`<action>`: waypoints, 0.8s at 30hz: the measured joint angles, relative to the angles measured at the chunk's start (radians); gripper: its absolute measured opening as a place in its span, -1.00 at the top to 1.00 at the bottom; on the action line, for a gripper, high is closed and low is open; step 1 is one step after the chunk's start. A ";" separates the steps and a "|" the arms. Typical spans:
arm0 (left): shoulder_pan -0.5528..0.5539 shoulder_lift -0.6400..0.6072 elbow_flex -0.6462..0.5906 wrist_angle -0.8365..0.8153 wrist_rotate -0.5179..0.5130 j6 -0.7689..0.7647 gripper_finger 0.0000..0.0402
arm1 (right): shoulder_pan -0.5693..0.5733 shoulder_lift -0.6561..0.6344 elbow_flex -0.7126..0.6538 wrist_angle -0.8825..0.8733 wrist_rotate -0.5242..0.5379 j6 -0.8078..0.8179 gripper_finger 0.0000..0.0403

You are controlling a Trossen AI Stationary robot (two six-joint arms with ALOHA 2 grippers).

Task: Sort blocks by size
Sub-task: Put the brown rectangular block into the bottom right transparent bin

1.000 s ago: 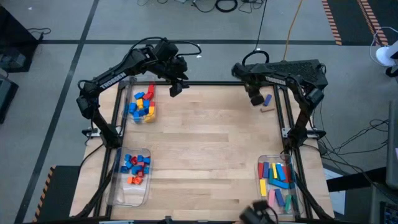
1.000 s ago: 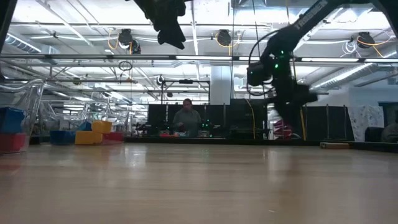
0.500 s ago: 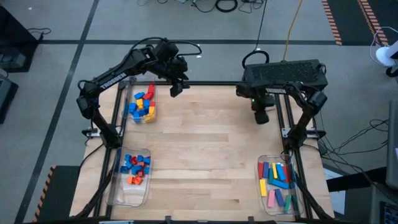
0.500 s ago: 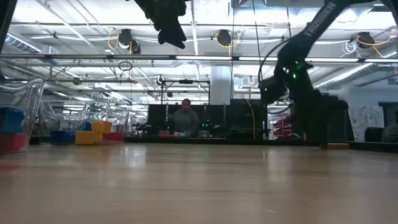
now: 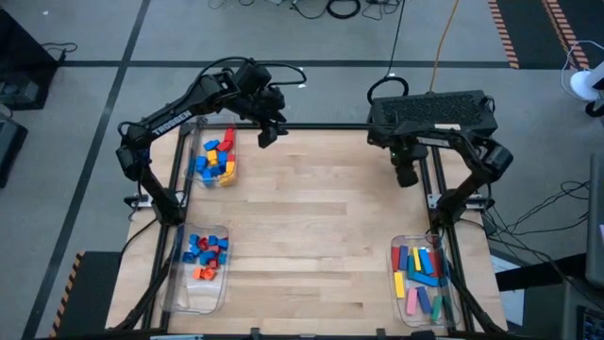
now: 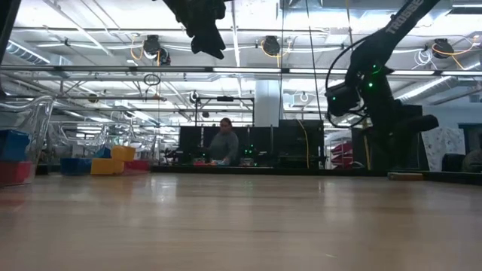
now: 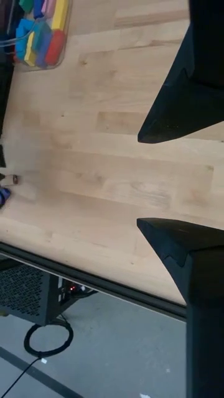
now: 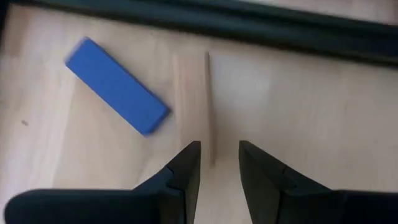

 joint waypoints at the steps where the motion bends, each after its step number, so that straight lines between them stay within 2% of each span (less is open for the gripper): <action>1: 0.000 0.000 0.000 0.000 0.000 0.000 -0.03 | -0.013 -0.010 -0.001 -0.003 0.009 -0.015 0.54; 9: 0.000 0.000 0.000 0.018 -0.001 -0.005 -0.03 | -0.093 -0.025 -0.001 0.072 0.041 -0.176 0.48; 20: 0.000 0.000 0.000 0.016 -0.001 -0.006 -0.03 | -0.102 -0.025 -0.001 0.102 0.024 -0.304 -0.01; 24: 0.000 0.000 0.000 0.018 -0.001 0.000 -0.03 | -0.102 -0.025 -0.005 0.103 0.022 -0.310 -0.08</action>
